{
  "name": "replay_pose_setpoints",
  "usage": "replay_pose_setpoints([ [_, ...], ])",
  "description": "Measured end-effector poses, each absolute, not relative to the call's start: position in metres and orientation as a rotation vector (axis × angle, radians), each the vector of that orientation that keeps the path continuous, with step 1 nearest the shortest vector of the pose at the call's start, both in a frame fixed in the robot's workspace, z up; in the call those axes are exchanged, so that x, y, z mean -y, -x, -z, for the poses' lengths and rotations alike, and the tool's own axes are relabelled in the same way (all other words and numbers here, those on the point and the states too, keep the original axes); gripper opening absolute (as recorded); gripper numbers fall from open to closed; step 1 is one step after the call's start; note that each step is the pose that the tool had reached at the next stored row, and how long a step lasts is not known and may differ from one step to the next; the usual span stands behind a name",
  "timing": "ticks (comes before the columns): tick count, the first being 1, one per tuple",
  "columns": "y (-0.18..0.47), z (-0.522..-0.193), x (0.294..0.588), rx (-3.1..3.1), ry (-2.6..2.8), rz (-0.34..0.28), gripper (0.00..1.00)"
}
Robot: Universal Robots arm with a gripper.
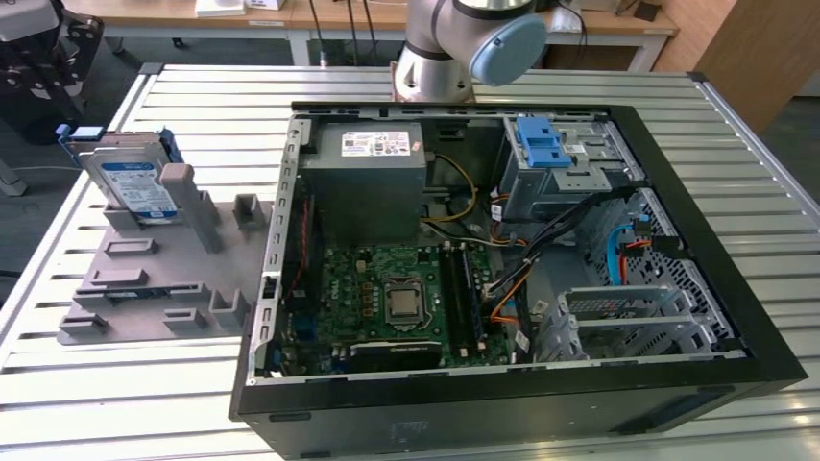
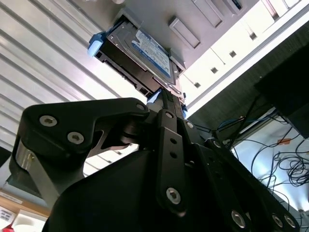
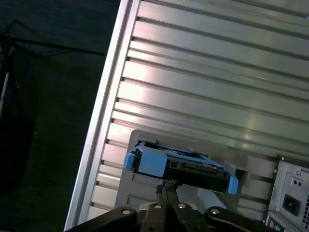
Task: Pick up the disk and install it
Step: 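Pick up the disk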
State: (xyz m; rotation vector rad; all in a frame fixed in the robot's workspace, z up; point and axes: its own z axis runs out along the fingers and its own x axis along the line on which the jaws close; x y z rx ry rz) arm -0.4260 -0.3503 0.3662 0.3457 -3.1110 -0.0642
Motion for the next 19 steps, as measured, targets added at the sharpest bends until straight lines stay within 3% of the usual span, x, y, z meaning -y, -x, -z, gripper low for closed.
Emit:
replay_pose_setpoints([
  [19, 0.4265, -0.3662, 0.3503, 3.094, -0.462, 0.064, 0.11],
])
